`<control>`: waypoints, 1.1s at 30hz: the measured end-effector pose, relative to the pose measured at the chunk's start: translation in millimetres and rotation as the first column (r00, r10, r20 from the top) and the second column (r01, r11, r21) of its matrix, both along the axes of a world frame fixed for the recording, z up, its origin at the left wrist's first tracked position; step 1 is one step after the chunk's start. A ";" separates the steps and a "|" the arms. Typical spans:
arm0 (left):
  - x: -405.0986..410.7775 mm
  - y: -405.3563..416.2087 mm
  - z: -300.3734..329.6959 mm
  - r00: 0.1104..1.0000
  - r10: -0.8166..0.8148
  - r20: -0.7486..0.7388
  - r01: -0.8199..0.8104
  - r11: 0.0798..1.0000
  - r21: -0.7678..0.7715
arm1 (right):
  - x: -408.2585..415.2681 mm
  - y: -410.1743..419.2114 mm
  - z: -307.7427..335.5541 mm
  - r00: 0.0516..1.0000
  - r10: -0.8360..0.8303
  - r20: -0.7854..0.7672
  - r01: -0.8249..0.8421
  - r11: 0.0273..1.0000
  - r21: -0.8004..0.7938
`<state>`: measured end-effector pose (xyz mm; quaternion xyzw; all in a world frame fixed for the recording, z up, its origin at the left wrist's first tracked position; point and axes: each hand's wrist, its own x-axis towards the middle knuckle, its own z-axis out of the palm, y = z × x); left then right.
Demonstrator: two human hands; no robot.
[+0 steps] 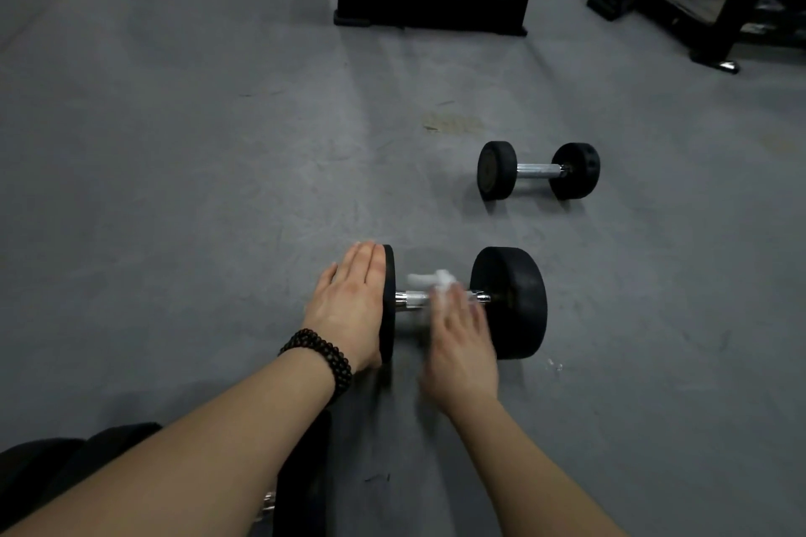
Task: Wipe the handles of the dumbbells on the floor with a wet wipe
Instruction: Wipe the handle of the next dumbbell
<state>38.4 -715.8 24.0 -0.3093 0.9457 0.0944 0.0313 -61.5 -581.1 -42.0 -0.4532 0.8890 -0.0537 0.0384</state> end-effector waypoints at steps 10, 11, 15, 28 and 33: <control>-2.9 -7.1 2.1 1.000 0.004 -0.029 -0.002 0.998 0.057 | -9.7 -1.6 28.1 0.984 0.165 -0.063 -0.150 0.969 0.196; -3.4 -7.4 2.7 1.000 0.005 -0.029 -0.003 0.997 0.076 | -16.9 0.0 33.8 0.976 0.208 -0.070 -0.183 0.947 0.263; -6.5 -13.8 1.9 0.998 0.009 -0.055 -0.004 0.996 0.091 | -33.2 -7.1 61.4 0.949 0.312 0.040 -0.292 0.828 0.478; -16.3 -26.5 19.3 0.999 0.002 0.040 -0.007 0.993 0.119 | -18.7 -14.4 61.0 0.998 -0.026 0.053 0.004 0.929 0.370; -24.7 -37.7 15.1 0.997 -0.008 0.073 -0.004 0.987 0.163 | -8.1 -22.1 40.8 0.990 0.059 0.131 -0.083 0.979 0.188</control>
